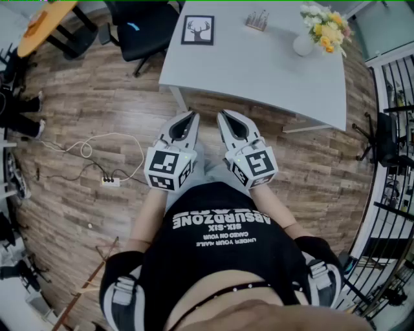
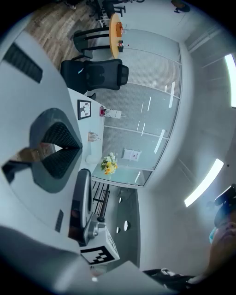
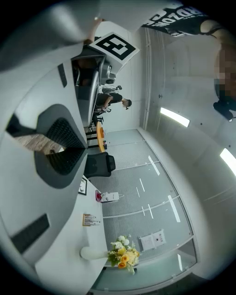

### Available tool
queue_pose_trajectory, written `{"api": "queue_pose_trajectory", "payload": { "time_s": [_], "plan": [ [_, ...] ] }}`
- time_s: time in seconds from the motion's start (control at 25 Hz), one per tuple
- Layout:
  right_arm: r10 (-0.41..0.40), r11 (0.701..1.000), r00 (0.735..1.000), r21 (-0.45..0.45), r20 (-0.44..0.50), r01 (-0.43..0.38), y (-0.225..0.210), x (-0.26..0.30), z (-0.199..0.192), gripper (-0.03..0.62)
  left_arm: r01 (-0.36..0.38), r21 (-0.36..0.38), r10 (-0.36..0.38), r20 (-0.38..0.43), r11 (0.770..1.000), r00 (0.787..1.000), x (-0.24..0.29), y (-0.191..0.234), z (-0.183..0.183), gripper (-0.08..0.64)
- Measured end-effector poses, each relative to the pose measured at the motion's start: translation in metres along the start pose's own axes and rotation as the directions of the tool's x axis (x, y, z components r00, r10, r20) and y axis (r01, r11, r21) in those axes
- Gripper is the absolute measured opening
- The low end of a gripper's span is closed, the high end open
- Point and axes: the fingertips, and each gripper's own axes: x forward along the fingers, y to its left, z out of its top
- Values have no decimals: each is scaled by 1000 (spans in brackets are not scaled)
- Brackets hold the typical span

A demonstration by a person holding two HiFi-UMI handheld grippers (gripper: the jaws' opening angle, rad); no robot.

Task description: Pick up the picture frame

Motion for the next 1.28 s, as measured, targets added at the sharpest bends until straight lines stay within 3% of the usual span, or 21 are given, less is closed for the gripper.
{"api": "queue_pose_trajectory", "payload": {
  "time_s": [0.24,0.72,1.28],
  "plan": [
    [-2,1000,1000,4,5,2,7,-17,3,15,-7,0,7,-5,1000,1000,-12,-12,-1,16],
    [6,1000,1000,-8,-22,-6,5,-7,-7,15,-26,-22,26,-26,999,999,-1,4,-12,17],
    [-30,999,999,-12,-11,30,-80,59,13,15,-12,-37,11,-31,999,999,97,51,22,17]
  ]
}}
